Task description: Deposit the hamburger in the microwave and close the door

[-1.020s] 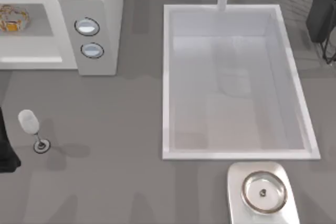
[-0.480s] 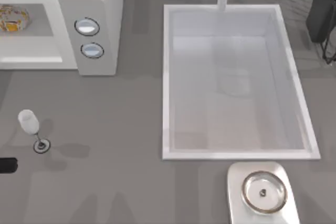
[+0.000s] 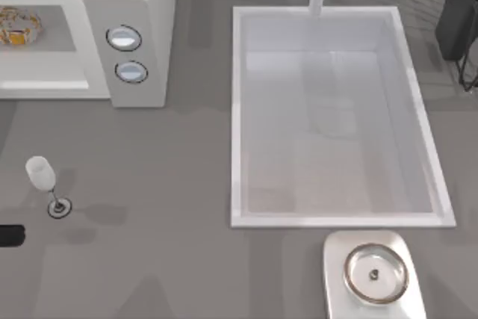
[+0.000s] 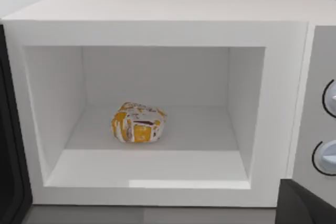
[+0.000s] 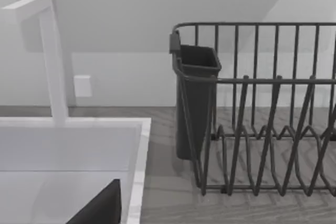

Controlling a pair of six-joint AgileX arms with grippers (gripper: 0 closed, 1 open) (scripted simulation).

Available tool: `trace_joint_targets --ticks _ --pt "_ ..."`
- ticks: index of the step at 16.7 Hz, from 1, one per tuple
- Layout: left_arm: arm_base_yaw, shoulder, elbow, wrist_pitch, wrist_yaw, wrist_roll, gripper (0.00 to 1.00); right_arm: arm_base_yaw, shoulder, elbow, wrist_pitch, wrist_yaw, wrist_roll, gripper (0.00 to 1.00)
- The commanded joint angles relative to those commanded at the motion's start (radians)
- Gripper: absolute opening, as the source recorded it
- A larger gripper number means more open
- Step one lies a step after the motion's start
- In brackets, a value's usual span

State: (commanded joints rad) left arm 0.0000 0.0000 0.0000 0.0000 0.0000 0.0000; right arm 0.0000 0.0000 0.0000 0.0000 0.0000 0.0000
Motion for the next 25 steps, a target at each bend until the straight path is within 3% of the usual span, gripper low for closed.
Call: trace_joint_targets --ticks 6,16,21,25 --pt "0.016 -0.01 0.004 -0.012 0.012 0.0 0.0 0.0 0.0 0.0 0.0 0.0 0.0 1.0" --pt "0.232 -0.16 0.053 -0.212 0.232 -0.003 0.0 0.0 0.0 0.0 0.0 0.0 0.0 1.0" --pt "0.229 -0.157 0.051 -0.212 0.229 -0.002 0.0 0.0 0.0 0.0 0.0 0.0 0.0 1.0" --pt "0.143 -0.126 0.077 -0.205 0.138 -0.002 0.0 0.0 0.0 0.0 0.0 0.0 0.0 1.0"
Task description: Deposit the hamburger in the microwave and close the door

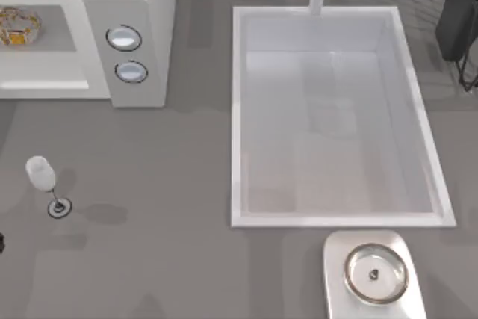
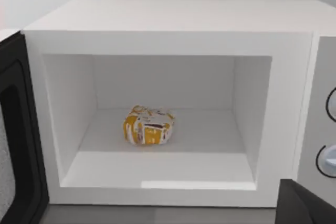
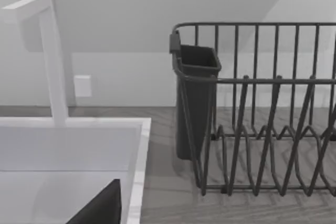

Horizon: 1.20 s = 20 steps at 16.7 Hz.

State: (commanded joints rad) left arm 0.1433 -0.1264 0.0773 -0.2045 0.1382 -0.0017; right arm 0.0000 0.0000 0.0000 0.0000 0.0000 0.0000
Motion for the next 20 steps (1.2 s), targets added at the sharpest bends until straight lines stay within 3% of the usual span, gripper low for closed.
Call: trace_joint_targets --ticks 5,8,14,20 --pt "-0.192 0.077 0.038 0.038 -0.186 0.0 0.0 0.0 0.0 0.0 0.0 0.0 0.0 1.0" --pt "-0.252 0.106 0.046 0.056 -0.246 0.0 0.0 0.0 0.0 0.0 0.0 0.0 0.0 1.0" --pt "-0.235 0.11 0.051 0.056 -0.236 0.0 0.0 0.0 0.0 0.0 0.0 0.0 0.0 1.0" --pt "-0.149 0.173 0.098 0.07 -0.143 0.002 0.0 0.0 0.0 0.0 0.0 0.0 0.0 1.0"
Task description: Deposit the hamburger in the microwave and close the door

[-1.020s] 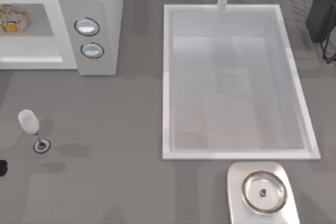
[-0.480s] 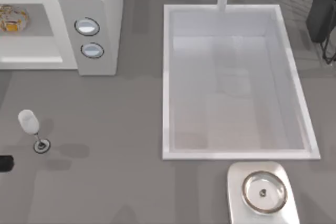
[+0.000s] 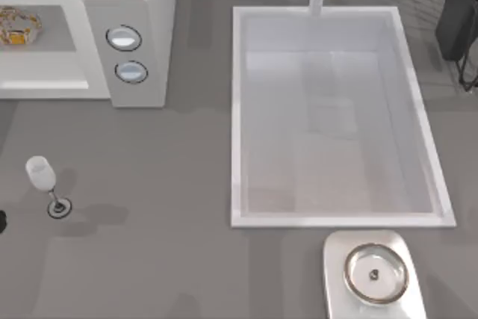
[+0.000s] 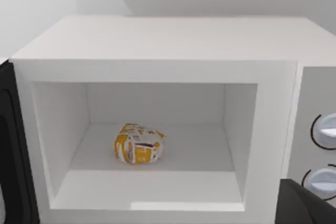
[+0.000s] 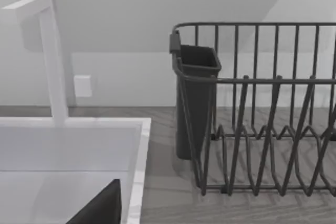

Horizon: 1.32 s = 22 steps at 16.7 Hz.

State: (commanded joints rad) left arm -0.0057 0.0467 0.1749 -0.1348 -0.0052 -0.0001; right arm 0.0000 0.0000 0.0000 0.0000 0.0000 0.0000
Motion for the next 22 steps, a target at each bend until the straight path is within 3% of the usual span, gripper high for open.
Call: trace_joint_targets --ticks 5,8,22 --pt "0.003 0.006 0.003 -0.008 0.003 0.005 0.0 0.0 0.0 0.0 0.0 0.0 0.0 1.0" --pt "0.062 0.093 0.066 -0.053 0.041 0.052 0.0 0.0 0.0 0.0 0.0 0.0 0.0 1.0" --pt "0.615 1.008 0.736 -0.38 0.396 0.549 0.0 0.0 0.0 0.0 0.0 0.0 0.0 1.0"
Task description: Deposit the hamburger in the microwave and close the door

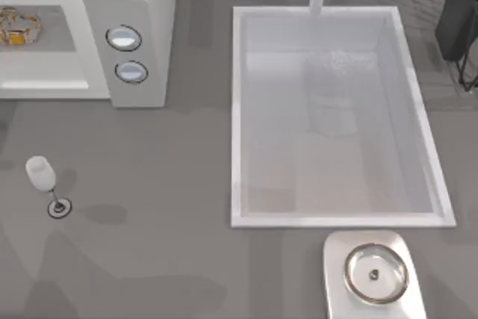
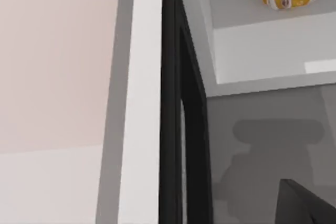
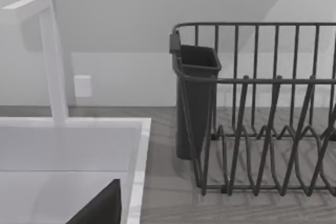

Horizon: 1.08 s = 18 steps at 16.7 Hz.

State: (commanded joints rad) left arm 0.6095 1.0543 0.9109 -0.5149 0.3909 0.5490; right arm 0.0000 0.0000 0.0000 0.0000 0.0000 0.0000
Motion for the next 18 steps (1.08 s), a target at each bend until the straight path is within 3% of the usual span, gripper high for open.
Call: trace_joint_targets --ticks 10,18 --pt "0.374 0.615 0.426 -0.213 0.244 0.331 0.0 0.0 0.0 0.0 0.0 0.0 0.0 1.0" --pt "0.443 0.71 0.488 -0.252 0.282 0.378 0.0 0.0 0.0 0.0 0.0 0.0 0.0 1.0"
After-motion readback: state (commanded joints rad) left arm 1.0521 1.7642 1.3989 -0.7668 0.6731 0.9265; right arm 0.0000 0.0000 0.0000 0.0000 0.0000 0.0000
